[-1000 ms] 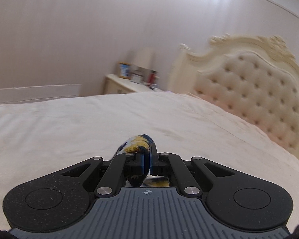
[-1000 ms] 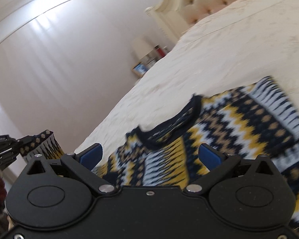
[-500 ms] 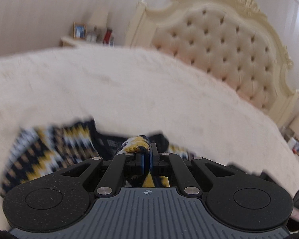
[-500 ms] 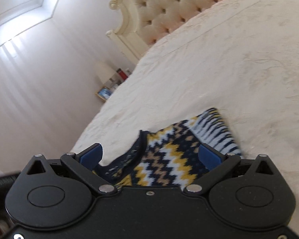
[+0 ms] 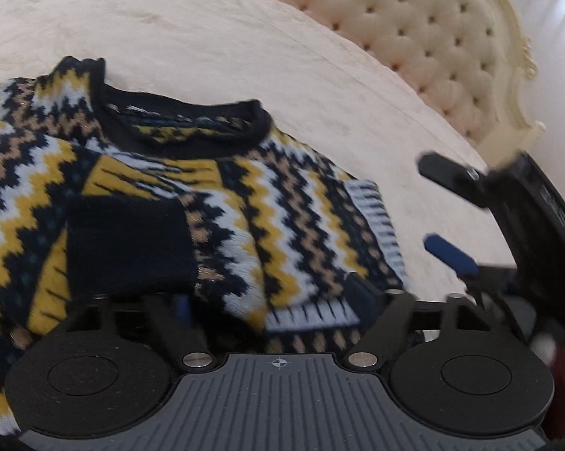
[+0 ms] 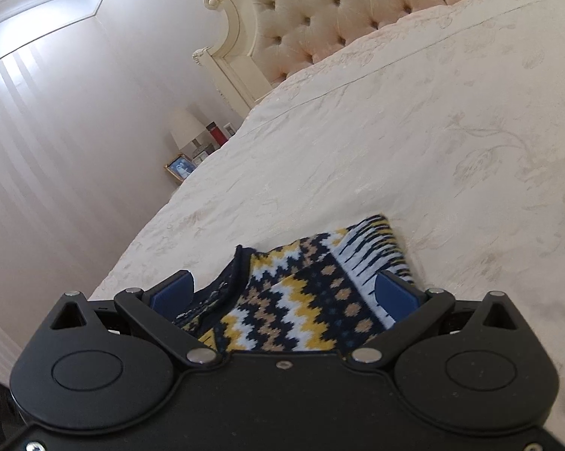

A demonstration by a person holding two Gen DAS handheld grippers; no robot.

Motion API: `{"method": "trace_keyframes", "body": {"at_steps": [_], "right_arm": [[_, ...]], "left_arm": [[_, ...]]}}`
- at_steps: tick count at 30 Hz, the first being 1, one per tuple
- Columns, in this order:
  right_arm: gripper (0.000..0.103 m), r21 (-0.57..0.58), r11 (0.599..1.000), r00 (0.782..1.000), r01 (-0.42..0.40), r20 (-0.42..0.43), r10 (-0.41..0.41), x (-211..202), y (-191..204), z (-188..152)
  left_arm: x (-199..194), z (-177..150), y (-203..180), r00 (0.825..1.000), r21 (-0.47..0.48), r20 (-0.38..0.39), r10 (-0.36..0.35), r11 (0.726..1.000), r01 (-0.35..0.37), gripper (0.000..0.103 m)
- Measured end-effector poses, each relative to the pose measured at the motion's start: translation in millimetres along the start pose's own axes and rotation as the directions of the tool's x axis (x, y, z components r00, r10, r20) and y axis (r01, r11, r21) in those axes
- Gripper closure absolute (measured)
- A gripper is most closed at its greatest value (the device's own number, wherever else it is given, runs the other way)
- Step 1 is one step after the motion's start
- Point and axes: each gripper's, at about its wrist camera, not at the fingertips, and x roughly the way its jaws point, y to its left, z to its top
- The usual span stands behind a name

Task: Fold small clothes
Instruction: 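Carry the cuff with the left tool across the sweater body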

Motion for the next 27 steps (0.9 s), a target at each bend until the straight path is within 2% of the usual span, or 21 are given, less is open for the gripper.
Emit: {"method": "trace_keyframes", "body": {"at_steps": [4,7,10,13,17,21,24,27], "right_arm": [[0.001,-0.015,1.0,1.0,0.014,-0.004,-0.014,1.1,-0.6,0.7],[0.001,-0.035,0.999,1.0,0.018,-0.004,-0.018,0.6,0.9,0.4],[0.001,-0.081,0.997,1.0,0.003,-0.013,-0.004,0.1,3.9,-0.2],[0.001,-0.176,0.984,0.999,-0.022,-0.041,0.015,1.6,13.1,-3.3],[0.001,-0.314,0.948,0.996,-0.047,-0.081,0.023,6.0,33.5,-16.6],[0.001,-0.443,0.89,0.989,-0.11,-0.134,0.055,7.6,57.8,-35.3],[0.001,-0.547,0.825,0.984,-0.146,-0.166,0.064,8.5,76.4,-52.3],[0.004,-0.656,0.738,0.983,-0.156,-0.177,0.05,9.7,93.7,-73.2]], "left_arm": [[-7.0,-10.2,-12.4,1.0,0.075,-0.014,0.009,0.997,-0.008,0.017],[-12.1,-19.0,-19.4,0.999,0.149,-0.03,0.016,0.989,-0.011,0.008],[-14.8,-27.5,-24.0,0.998,0.201,-0.046,0.032,0.979,-0.022,0.008],[-25.6,-35.3,-20.1,0.998,0.205,-0.054,0.027,0.979,-0.015,0.008],[-50.8,-41.1,-3.5,0.994,0.193,0.01,0.109,0.975,-0.109,0.008],[-75.6,-39.3,25.2,0.972,0.138,0.071,0.223,0.963,-0.231,0.008],[-85.0,-35.5,52.4,0.937,0.091,0.089,0.337,0.934,-0.345,0.008],[-91.5,-34.0,80.3,0.91,0.026,0.094,0.404,0.912,-0.408,0.008]]}}
